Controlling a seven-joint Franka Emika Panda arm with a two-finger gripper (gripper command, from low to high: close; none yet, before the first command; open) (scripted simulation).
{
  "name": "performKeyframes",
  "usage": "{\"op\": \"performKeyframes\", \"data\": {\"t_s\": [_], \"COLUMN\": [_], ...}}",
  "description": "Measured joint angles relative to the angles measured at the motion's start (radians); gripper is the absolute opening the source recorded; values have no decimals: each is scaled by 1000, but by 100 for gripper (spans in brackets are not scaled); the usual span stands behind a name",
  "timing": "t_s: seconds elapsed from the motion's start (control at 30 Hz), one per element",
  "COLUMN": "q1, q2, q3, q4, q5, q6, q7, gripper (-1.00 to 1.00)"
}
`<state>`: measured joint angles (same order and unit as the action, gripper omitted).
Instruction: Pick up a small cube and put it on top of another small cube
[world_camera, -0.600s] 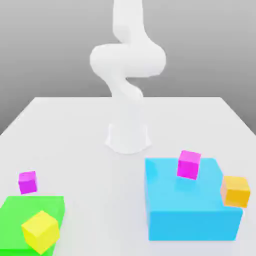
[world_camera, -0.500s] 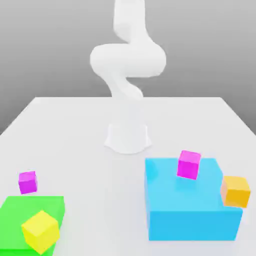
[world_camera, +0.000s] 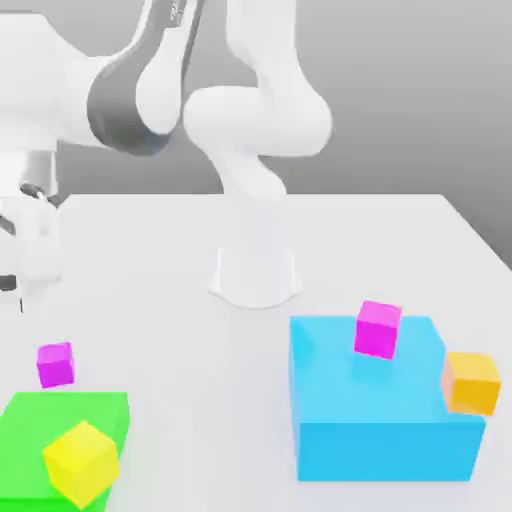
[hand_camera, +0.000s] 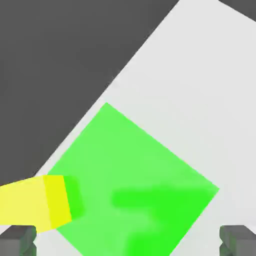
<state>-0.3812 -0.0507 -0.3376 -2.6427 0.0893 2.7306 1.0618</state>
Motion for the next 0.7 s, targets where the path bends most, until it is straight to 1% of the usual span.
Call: {"op": "performKeyframes", "data": {"t_s": [0.1,0.17,0.27,0.33,0.37,0.53,0.57,0.63,0.7], "q1": [-62,-90,-160,-227,-251,-252,-265,-237,-194], "q2": [111,186,296,368,391,391,403,367,303], "q3": [-33,-22,65,146,174,174,189,153,96], "q4": [-49,-61,-43,-26,-21,-21,-18,-27,-43], "q5": [35,83,191,252,269,267,274,240,173], "q6": [61,108,187,242,261,261,271,244,196], "q7": [22,5,-71,-118,-131,-129,-135,-108,-58], "gripper": [0,0,0,0,-100,-100,-100,-100,-100]}}
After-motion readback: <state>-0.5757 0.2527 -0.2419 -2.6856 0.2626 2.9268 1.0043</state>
